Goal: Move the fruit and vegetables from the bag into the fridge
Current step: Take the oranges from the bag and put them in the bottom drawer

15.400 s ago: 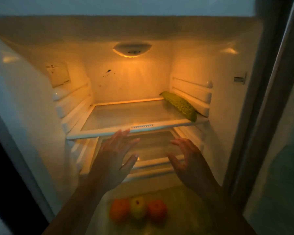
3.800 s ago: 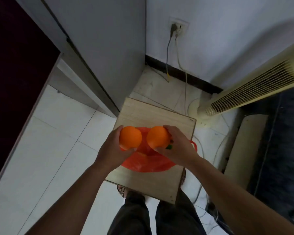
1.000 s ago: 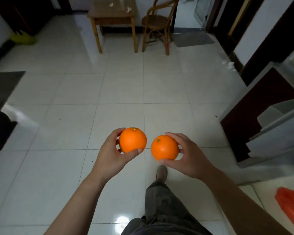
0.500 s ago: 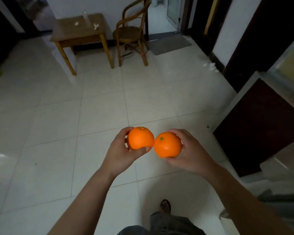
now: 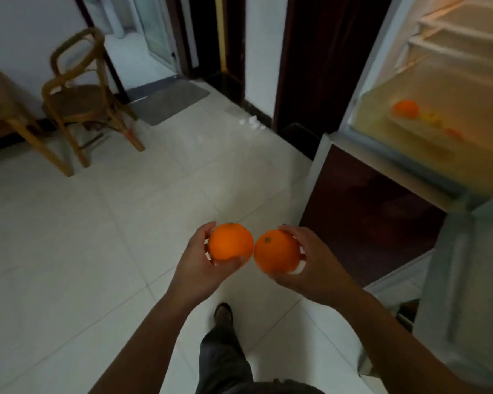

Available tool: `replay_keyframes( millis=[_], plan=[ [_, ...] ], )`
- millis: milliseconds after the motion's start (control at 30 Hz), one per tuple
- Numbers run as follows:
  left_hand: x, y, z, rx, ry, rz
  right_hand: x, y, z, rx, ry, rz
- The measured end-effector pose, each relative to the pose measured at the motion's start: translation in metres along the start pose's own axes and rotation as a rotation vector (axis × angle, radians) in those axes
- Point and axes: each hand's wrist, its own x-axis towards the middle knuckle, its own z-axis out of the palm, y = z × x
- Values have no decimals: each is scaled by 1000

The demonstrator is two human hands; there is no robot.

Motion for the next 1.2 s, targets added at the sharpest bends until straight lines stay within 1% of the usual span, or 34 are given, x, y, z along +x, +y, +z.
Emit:
replay_keyframes(
  millis=[133, 300, 433, 533, 667, 833, 1033, 1200],
  plan=[
    [97, 20, -10, 39, -110, 97, 60, -3, -26, -64, 118, 98],
    [197, 63, -12, 39, -237, 231, 112, -9, -61, -41, 315, 213],
    [245, 100, 20, 88, -469, 352, 121, 4, -80, -51, 501, 325],
    [273, 124, 57, 111, -566, 435, 121, 22, -102, -90, 578, 359],
    [303, 152, 105, 137, -625, 475, 126, 53, -137, -104, 721, 433],
    [355, 191, 165, 134, -630, 498, 160, 93, -197, -103, 834, 455],
    [414, 257, 247, 73, -615, 543, 211, 134, -289, 37, 1002, 426],
    [439, 294, 306, 21, -660, 536, 230, 167, -345, -39, 1088, 422]
  ],
)
